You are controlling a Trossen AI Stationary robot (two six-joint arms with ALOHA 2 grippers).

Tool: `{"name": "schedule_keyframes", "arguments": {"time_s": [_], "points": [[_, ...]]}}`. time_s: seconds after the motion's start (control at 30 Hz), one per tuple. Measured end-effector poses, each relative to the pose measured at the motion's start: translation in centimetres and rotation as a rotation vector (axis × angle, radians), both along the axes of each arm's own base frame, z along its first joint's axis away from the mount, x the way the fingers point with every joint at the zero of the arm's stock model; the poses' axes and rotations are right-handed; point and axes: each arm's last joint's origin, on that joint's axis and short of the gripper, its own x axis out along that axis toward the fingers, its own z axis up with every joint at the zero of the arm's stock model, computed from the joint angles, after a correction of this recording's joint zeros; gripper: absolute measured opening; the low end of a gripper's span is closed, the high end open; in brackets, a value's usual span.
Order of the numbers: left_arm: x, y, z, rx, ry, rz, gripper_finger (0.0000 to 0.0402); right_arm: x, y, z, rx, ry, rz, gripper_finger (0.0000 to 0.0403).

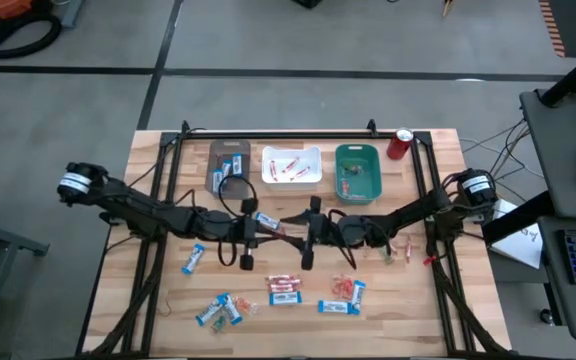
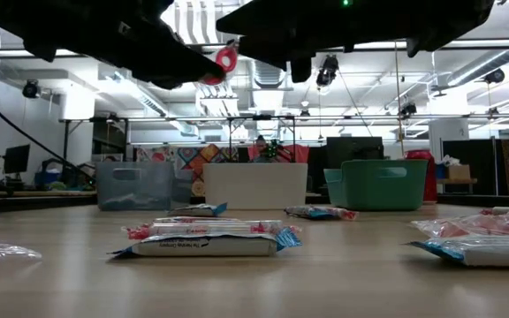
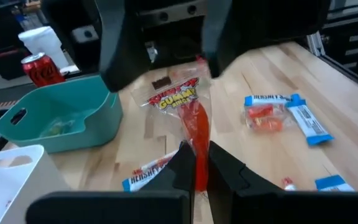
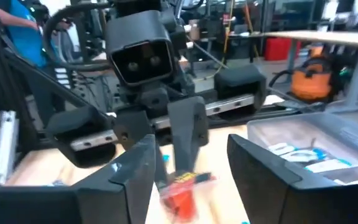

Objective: Sort candy
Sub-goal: Put the transparent candy into the green bin

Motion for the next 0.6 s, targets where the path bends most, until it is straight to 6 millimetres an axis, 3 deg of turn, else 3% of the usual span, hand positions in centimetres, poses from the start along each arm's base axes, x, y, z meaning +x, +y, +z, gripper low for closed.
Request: {"name": "schedule_keyframes", "arguments": {"time_s": [0.33,0.6], "points": [[0.94,0.04,-0.14,-0.002,-0.096,0.083,0.0003,0.11,-0.59,-0.13,0.040,0.008,-0.025,0.0147],[0.98,0.12,-0.02,0.000,-0.111,0.104,0.0005,0.11,-0.59,-0.12,0.017,0.010,-0.025,0.0041]]}}
